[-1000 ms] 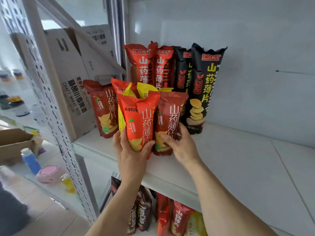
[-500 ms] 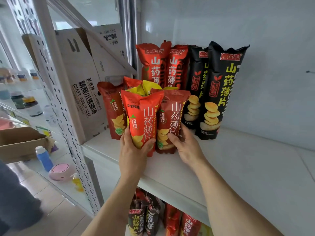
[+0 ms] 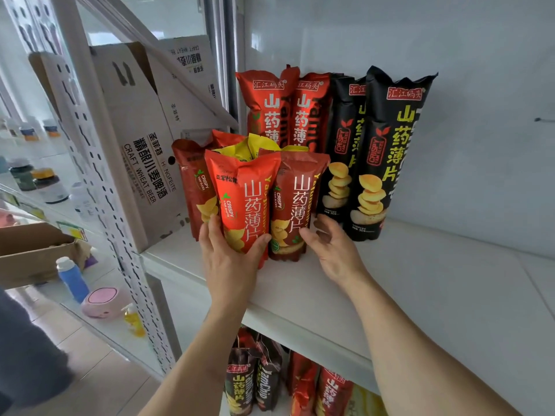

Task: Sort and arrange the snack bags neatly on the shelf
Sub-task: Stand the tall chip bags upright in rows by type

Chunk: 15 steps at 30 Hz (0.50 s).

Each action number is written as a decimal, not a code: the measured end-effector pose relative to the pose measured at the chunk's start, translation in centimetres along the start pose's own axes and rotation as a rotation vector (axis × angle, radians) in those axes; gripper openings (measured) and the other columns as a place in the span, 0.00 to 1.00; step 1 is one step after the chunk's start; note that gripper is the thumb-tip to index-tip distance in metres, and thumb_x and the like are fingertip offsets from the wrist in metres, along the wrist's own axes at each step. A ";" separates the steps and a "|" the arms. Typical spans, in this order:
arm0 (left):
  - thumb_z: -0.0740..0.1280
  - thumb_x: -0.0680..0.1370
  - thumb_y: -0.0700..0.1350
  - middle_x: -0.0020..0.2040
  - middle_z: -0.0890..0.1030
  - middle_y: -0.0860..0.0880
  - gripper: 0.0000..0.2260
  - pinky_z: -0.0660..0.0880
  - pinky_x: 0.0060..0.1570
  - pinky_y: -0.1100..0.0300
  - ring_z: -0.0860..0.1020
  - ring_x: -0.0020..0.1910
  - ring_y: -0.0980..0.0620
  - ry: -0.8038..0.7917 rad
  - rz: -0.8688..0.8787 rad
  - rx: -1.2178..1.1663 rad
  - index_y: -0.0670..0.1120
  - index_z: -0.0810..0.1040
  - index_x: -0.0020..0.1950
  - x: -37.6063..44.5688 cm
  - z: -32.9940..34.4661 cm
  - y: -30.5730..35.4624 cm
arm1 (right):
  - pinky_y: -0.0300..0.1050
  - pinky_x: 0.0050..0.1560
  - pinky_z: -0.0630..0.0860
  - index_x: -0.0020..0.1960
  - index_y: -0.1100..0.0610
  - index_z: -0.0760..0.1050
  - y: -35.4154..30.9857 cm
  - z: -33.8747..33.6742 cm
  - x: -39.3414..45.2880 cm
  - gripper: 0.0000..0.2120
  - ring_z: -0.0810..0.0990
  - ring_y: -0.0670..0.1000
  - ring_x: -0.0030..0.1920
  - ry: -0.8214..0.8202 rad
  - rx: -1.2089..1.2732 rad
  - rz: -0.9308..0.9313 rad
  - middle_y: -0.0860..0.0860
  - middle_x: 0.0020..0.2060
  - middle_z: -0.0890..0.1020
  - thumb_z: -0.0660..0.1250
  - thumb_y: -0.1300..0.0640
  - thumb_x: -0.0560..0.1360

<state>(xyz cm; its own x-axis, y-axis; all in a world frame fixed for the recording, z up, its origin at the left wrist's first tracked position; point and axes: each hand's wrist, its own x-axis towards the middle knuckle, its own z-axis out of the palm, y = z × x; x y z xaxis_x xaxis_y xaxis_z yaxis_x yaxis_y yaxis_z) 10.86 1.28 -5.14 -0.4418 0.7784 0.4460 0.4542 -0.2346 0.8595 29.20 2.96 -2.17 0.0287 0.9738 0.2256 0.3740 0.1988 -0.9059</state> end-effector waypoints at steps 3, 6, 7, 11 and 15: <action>0.66 0.70 0.69 0.79 0.56 0.45 0.46 0.56 0.76 0.41 0.55 0.78 0.44 0.103 0.059 0.102 0.47 0.55 0.79 -0.9 0.2 1.0 | 0.48 0.67 0.70 0.75 0.53 0.65 -0.3 -1.8 -0.2 0.33 0.73 0.49 0.67 0.072 -0.054 0.004 0.49 0.71 0.73 0.68 0.41 0.76; 0.66 0.75 0.65 0.77 0.57 0.46 0.38 0.57 0.74 0.41 0.56 0.77 0.42 0.197 0.282 0.132 0.46 0.59 0.77 -2.1 1.0 2.4 | 0.44 0.63 0.72 0.73 0.53 0.68 -0.9 -3.6 -0.5 0.29 0.75 0.47 0.64 0.152 -0.067 -0.027 0.48 0.68 0.76 0.69 0.43 0.76; 0.67 0.76 0.63 0.76 0.58 0.46 0.35 0.59 0.74 0.41 0.57 0.76 0.41 0.223 0.391 0.137 0.46 0.61 0.75 -2.6 1.5 2.9 | 0.42 0.61 0.72 0.72 0.53 0.70 -1.1 -4.3 -0.5 0.28 0.76 0.47 0.63 0.181 -0.068 -0.038 0.48 0.66 0.77 0.69 0.44 0.76; 0.68 0.77 0.53 0.72 0.64 0.44 0.25 0.62 0.74 0.45 0.64 0.72 0.41 0.231 0.755 0.081 0.43 0.68 0.69 -4.4 4.2 5.3 | 0.43 0.62 0.75 0.70 0.53 0.72 -1.4 -7.0 -0.2 0.26 0.78 0.45 0.59 0.280 -0.066 -0.070 0.48 0.62 0.79 0.70 0.44 0.76; 0.64 0.81 0.53 0.69 0.70 0.43 0.21 0.68 0.70 0.52 0.68 0.71 0.45 0.019 0.782 -0.053 0.40 0.72 0.68 -5.1 7.5 7.7 | 0.43 0.59 0.76 0.69 0.52 0.73 -1.1 -9.9 0.6 0.25 0.78 0.44 0.58 0.337 -0.011 -0.065 0.47 0.60 0.80 0.70 0.43 0.75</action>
<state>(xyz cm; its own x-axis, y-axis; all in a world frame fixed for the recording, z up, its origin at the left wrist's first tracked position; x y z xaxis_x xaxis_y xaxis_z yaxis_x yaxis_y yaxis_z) 22.38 -0.13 -2.64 -0.0218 0.3654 0.9306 0.6012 -0.7389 0.3042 37.98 2.27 2.48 0.3086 0.8676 0.3898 0.3952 0.2558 -0.8823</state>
